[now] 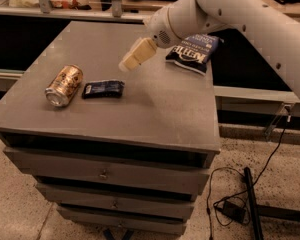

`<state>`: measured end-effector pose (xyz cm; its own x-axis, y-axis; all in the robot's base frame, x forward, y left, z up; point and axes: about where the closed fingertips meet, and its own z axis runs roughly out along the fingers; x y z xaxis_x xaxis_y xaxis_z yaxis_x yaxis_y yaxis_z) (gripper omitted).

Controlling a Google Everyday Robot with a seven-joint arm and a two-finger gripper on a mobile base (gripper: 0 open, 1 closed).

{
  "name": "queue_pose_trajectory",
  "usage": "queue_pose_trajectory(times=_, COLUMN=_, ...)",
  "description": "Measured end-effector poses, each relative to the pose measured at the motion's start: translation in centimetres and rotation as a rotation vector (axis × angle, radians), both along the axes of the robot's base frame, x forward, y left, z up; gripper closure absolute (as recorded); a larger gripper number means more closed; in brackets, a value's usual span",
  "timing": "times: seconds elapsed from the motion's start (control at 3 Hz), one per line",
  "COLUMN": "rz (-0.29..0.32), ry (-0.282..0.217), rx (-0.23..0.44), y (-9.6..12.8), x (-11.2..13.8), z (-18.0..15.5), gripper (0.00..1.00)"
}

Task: Move rxbar blueberry near orange can

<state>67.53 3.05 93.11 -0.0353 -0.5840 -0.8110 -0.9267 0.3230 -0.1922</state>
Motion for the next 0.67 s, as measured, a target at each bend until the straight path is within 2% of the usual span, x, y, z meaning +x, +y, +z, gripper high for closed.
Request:
queue_pose_trajectory(times=0.33, rz=-0.155, ry=-0.112, rx=-0.014, y=-2.97, x=2.71, z=2.44, gripper=0.00)
queue_pose_trajectory(times=0.67, rz=-0.155, ry=-0.112, rx=-0.014, y=-2.97, x=2.71, z=2.44, gripper=0.00)
